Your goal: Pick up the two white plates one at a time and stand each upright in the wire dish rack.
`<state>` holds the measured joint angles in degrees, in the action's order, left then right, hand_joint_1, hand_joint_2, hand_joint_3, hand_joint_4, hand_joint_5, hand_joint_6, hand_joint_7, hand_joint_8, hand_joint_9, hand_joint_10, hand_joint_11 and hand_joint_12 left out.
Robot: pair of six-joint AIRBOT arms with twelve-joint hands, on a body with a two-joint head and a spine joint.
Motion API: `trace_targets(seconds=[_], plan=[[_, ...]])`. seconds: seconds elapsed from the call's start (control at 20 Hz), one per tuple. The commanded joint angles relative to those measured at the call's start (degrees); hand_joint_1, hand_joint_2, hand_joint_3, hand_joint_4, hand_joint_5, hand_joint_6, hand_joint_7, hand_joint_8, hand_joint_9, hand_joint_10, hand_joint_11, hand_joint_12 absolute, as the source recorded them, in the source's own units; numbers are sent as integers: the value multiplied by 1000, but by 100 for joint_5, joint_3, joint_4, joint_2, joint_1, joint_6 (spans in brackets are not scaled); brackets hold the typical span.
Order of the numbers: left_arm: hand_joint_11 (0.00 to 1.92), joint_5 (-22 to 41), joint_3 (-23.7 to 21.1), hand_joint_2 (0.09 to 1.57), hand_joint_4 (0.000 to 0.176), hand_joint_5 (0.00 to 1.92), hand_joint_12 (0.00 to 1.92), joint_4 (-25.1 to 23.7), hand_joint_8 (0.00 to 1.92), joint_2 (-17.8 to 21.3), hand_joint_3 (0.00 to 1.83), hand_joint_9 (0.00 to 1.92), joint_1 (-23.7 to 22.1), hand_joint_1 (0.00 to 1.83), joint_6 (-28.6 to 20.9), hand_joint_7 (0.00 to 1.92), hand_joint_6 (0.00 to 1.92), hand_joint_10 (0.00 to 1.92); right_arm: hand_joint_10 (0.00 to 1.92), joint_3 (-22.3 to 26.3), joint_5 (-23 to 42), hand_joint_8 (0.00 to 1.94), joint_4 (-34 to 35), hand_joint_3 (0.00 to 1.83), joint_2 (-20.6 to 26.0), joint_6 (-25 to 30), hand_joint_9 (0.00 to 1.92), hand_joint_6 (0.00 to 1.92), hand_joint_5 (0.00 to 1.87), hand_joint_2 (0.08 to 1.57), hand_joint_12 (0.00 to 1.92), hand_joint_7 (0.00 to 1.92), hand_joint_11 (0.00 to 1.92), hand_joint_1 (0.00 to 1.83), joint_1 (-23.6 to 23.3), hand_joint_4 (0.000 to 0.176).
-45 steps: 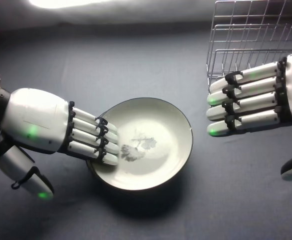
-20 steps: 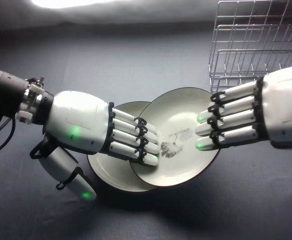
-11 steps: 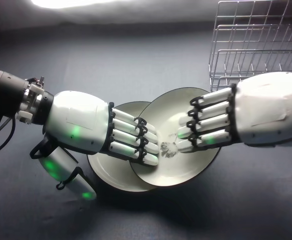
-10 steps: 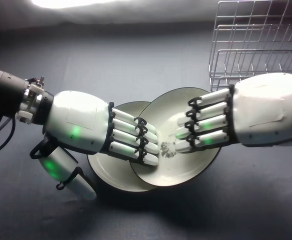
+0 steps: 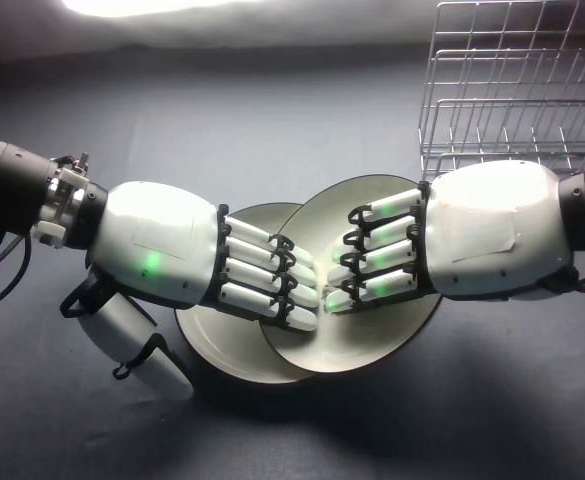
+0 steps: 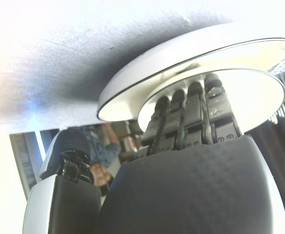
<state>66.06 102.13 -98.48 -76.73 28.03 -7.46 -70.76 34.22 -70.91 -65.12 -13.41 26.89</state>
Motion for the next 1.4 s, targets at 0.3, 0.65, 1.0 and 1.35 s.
trace_targets(seconds=[0.3,0.65,1.0,1.35], plan=[[0,-174,1,1240,0,0,0,-211,0,-108,0,0,72,0,4,0,0,0,23,-9,202,7,301,0,-54,-49,491,13,454,1135,1093,479,169,1556,35,0],[0,-173,34,1238,0,0,0,-144,0,-109,0,0,77,0,4,0,0,0,985,-9,190,668,307,0,-64,-75,1052,956,990,1069,1042,1096,984,1392,123,0],[0,-153,73,1240,0,0,0,123,0,-41,0,0,50,0,-100,0,0,0,1038,-7,323,598,558,2,-50,-76,1082,673,1075,1042,1214,1175,1026,1396,45,0],[0,-41,-290,1234,0,0,0,787,0,719,0,0,-512,0,-320,0,0,0,1052,170,918,752,1164,0,240,-42,1052,940,948,1078,1154,1069,950,1387,-288,0]])
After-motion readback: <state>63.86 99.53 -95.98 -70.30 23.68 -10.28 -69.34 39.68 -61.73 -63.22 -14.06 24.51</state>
